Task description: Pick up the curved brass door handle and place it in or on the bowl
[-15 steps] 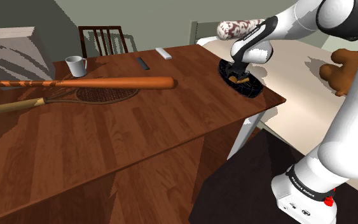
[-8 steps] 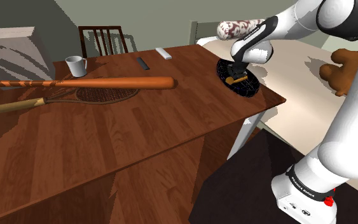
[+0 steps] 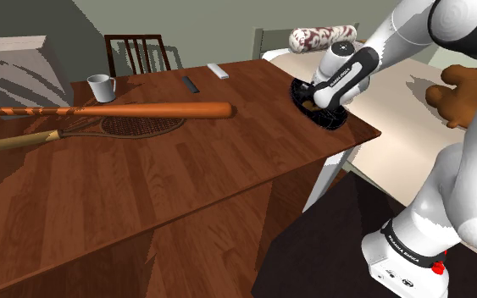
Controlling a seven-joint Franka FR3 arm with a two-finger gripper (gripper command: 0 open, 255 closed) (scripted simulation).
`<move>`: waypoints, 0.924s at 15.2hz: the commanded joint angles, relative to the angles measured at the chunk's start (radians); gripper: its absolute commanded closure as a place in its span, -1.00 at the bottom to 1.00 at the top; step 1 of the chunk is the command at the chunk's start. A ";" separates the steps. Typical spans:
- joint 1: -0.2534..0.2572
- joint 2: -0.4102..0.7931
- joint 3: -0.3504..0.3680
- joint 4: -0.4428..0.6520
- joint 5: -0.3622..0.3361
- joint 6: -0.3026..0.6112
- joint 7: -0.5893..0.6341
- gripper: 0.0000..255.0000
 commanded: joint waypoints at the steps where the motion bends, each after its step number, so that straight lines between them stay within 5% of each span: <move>1: 0.053 0.029 -0.048 -0.013 -0.028 0.054 0.049 -1.00; 6: -0.102 0.107 0.100 0.034 0.038 0.100 0.001 -1.00; 14: -0.102 0.107 0.100 0.034 0.036 0.100 0.002 -1.00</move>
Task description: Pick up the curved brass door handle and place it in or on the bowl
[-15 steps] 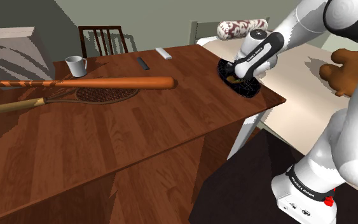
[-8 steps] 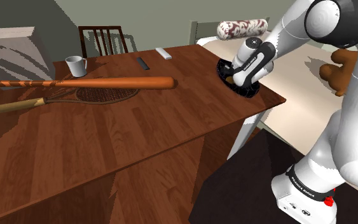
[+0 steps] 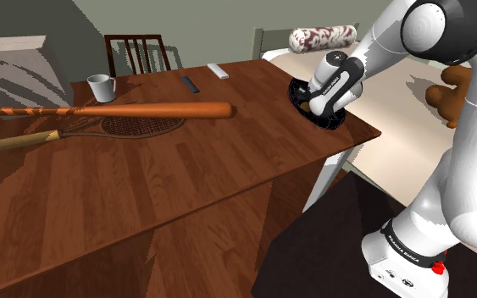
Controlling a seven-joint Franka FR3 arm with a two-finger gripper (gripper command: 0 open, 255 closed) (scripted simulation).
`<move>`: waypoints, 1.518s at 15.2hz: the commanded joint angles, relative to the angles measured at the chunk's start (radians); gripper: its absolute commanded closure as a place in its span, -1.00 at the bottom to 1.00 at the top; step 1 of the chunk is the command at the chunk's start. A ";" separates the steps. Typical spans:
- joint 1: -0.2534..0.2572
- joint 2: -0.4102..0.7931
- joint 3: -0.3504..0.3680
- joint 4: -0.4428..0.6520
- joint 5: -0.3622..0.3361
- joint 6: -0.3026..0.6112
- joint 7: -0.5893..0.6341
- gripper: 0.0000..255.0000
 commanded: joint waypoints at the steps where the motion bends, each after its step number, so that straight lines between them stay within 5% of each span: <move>1: 0.000 0.000 0.000 0.000 0.000 0.000 0.000 1.00; 10: 0.000 0.000 0.000 0.000 0.000 0.000 0.000 1.00; 23: 0.159 -0.161 -0.167 0.017 -0.100 -0.167 0.024 1.00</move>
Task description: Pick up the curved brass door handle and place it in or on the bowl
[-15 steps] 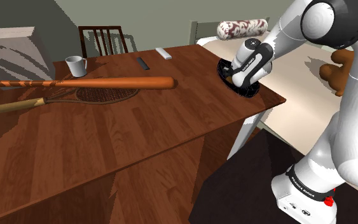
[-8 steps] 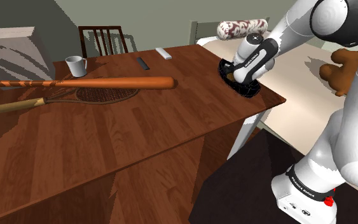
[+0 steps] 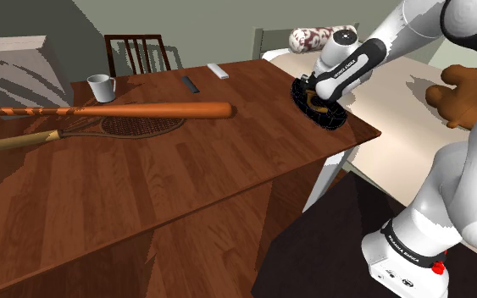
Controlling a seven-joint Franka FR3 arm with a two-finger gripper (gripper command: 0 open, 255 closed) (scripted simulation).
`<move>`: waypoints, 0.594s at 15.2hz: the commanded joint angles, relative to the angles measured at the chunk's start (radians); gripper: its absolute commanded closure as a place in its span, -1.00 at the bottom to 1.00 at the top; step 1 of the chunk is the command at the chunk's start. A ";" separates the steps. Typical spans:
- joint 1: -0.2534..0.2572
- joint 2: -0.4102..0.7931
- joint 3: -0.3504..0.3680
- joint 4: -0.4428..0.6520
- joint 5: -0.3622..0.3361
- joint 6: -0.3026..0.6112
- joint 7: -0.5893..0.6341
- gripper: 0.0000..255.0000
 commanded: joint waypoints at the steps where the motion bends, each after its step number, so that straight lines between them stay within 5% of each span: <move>1: 0.020 -0.025 -0.022 0.007 -0.020 -0.027 0.005 1.00; 9: 0.099 -0.135 -0.096 0.042 -0.129 -0.149 0.054 1.00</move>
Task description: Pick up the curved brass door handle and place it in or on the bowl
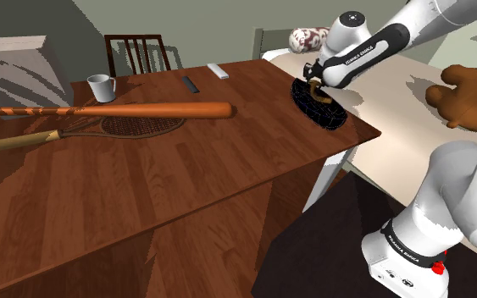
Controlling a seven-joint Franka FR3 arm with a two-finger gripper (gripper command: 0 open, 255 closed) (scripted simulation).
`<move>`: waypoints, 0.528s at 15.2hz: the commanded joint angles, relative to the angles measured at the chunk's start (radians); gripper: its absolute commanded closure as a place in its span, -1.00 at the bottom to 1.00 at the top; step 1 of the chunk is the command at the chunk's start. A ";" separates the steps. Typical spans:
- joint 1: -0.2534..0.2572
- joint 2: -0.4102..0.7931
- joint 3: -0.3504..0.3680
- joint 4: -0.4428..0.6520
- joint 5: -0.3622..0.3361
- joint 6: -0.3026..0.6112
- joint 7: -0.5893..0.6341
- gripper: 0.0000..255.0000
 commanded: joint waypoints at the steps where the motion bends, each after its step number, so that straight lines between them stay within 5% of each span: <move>1: 0.010 -0.024 -0.008 0.011 -0.021 -0.030 0.006 1.00; 8: 0.035 -0.121 -0.014 0.056 -0.102 -0.145 0.036 1.00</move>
